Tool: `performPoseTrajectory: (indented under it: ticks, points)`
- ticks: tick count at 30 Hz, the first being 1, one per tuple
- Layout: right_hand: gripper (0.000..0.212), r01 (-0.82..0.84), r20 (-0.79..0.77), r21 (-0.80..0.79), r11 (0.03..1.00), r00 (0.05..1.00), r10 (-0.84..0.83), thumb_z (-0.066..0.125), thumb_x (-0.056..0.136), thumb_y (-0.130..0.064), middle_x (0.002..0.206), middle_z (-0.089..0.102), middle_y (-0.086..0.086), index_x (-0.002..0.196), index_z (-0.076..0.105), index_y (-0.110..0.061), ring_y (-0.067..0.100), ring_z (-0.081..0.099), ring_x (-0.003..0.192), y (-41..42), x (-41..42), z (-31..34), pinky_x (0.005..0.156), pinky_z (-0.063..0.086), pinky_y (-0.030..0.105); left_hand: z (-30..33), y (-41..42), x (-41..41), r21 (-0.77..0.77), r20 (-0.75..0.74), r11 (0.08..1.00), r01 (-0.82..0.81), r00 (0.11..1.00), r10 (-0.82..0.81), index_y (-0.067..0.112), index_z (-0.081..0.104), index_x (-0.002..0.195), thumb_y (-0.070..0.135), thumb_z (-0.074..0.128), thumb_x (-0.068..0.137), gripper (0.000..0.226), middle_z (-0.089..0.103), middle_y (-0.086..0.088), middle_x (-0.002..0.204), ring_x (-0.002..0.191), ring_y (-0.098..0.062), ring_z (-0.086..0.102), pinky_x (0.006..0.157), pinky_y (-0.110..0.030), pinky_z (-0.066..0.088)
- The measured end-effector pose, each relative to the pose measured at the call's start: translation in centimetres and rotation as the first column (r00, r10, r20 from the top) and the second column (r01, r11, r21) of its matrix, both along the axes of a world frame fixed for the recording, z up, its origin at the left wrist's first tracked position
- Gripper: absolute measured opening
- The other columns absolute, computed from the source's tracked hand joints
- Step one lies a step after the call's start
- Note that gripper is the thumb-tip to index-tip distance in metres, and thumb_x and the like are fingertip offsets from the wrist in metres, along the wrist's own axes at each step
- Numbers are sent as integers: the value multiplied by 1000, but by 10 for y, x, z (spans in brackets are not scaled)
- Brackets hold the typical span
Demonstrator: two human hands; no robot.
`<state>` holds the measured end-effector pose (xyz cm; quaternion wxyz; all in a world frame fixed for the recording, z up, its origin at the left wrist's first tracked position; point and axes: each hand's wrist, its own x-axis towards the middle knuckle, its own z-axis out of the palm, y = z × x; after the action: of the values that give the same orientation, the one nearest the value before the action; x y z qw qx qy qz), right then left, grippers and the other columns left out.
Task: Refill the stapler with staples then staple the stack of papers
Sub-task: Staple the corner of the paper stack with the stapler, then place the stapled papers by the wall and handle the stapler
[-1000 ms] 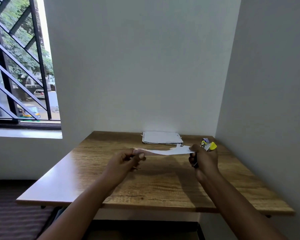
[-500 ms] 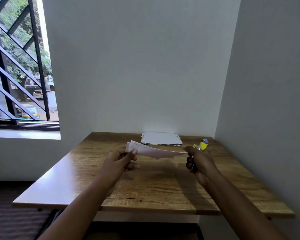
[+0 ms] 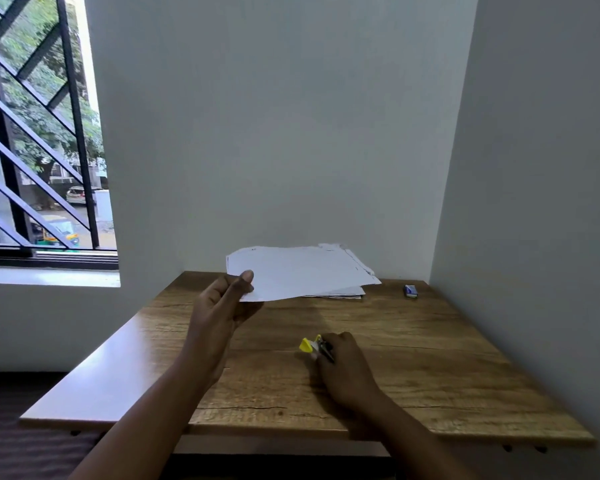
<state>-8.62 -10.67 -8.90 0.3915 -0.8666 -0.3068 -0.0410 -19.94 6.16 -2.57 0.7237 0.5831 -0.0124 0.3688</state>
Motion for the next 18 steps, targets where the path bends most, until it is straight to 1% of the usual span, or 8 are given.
performPoseTrajectory:
  ticks: [2,3,6,9,11,12,15,18]
  points:
    - [23,-14,117,-18,1000,993,16,55,96,-24,113,49,6,114,61,-12,20,55,88,9,-5,-4,72,38,26,-2,1,-1,17,6,1000,3,1000,-3,19,70,81,25,71,84,7,70,4,86,86,-12,69,84,-37,60]
    - [23,-13,152,-24,1000,988,17,53,96,-22,114,49,7,114,61,-12,22,57,92,13,-7,-6,76,42,29,-2,1,-2,19,-3,1000,-6,1000,6,17,70,87,12,66,88,6,70,4,87,85,-11,68,86,-39,59]
    - [25,10,226,-27,1000,974,-3,49,97,-26,116,50,7,111,62,-11,23,56,99,23,-14,-9,84,45,31,-4,4,-4,18,-52,999,-42,998,43,14,70,101,-10,54,88,32,66,-10,97,87,-20,65,80,-39,61]
    - [28,42,291,-60,997,956,-23,48,96,-32,116,51,7,104,63,-10,22,51,105,31,-18,-14,85,42,29,-3,3,-7,31,-55,999,-38,998,39,14,71,104,-14,52,88,37,58,-14,95,83,-26,57,69,-27,60]
    - [26,40,274,-58,998,962,-22,51,93,-30,118,51,7,103,63,-9,22,52,106,36,-19,-17,82,41,25,-3,3,-9,56,-63,998,-34,997,37,16,71,105,-13,53,88,39,53,-11,93,79,-26,53,64,-22,57]
    - [25,41,262,-55,998,965,-26,53,92,-29,118,51,7,104,63,-10,22,53,105,37,-19,-18,82,42,25,-3,3,-9,63,-64,998,-22,998,26,16,72,105,-14,53,88,39,53,-12,92,77,-24,56,63,-21,57]
    - [27,40,233,-64,997,972,-24,55,88,-30,119,53,8,106,64,-11,22,55,105,38,-18,-18,83,43,26,-3,1,-9,40,-55,999,24,998,-22,15,73,104,-15,52,88,41,64,-10,96,76,-13,67,67,-24,59]
    - [30,23,187,-119,993,982,0,60,85,-36,112,55,6,104,64,-12,21,56,102,35,-17,-15,79,41,26,-3,0,-5,38,-48,998,40,998,-38,16,75,103,-16,51,88,42,69,5,80,73,-9,67,73,-29,61]
